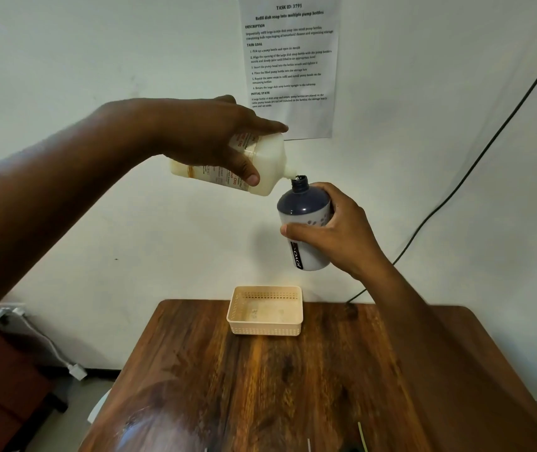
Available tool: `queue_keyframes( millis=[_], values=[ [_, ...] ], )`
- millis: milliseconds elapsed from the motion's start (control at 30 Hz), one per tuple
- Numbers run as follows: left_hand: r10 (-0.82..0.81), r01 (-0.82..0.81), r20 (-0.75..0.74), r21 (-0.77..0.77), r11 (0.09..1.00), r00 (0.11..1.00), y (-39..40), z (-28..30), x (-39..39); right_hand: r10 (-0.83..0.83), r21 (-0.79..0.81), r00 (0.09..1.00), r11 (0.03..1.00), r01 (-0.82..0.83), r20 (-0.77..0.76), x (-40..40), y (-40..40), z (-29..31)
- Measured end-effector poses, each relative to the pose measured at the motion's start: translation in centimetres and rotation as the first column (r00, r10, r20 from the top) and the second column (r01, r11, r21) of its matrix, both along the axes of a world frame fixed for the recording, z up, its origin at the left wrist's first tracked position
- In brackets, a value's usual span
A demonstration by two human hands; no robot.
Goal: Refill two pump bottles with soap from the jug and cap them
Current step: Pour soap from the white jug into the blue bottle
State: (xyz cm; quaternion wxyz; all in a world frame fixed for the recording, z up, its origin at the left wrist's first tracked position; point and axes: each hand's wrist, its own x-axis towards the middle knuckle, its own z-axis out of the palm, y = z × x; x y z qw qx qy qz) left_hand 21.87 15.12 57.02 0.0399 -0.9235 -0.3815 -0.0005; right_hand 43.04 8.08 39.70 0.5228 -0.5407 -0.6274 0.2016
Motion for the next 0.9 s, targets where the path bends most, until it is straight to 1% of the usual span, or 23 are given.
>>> queue_keyframes(
  millis=[533,900],
  values=[
    [-0.005,0.005,-0.014,0.041,0.999,1.0,1.1,0.1,0.0,-0.003,0.0,1.0,1.0,0.003,-0.006,0.0,0.1,0.2],
    [0.015,-0.014,-0.029,0.028,1.0,0.999,1.2,0.2,-0.1,-0.002,-0.001,1.0,1.0,0.002,-0.016,-0.2,0.3,0.1]
  ],
)
